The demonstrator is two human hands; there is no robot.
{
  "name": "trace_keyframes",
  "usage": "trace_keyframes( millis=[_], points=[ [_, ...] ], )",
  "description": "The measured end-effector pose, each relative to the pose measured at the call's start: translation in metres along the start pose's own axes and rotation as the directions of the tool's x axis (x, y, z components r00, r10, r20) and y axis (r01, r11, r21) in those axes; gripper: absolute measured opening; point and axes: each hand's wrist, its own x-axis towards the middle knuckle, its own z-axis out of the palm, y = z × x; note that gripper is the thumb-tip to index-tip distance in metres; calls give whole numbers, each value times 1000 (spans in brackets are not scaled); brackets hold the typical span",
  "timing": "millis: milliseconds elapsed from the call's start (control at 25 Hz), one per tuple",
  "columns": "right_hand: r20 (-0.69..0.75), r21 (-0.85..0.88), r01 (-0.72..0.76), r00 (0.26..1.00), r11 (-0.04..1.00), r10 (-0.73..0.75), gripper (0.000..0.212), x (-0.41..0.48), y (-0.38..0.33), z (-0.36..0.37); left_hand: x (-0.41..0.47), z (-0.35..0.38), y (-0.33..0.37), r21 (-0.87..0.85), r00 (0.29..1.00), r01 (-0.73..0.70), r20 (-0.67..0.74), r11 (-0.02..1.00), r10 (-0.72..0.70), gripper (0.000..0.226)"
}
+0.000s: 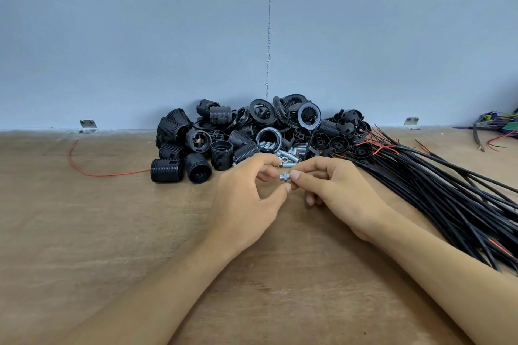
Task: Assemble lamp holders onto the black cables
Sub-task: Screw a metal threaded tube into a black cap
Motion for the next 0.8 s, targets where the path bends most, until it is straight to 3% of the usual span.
trace_keyframes(
  millis=[80,160,280,360,440,560,680,800],
  points=[
    [35,-22,9,999,1000,-9,6,-1,-1,-1,0,-1,1,-17,996,29,79,999,-27,31],
    [49,-168,72,997,983,-64,7,-1,0,-2,1,-1,1,-5,995,32,98,999,-31,26],
    [-48,-560,222,953,798,-299,3,0,4,-8,2,-1,1,-39,995,85,53,996,-83,22],
    [-139,-682,183,918,708,-371,15,3,7,-18,2,-1,2,-72,993,110,51,991,-106,21],
    [-185,-755,85,924,651,-335,37,8,11,-28,2,-1,2,-72,993,107,60,992,-102,21],
    [-136,-826,25,961,564,-241,61,12,14,-34,2,-1,2,-60,992,114,61,992,-110,22],
    [-81,-852,24,981,523,-177,52,11,16,-33,2,-1,3,-34,994,100,57,994,-98,30],
    [-140,-815,15,965,579,-221,35,10,13,-34,2,-1,3,-56,994,101,36,993,-99,27]
  ],
)
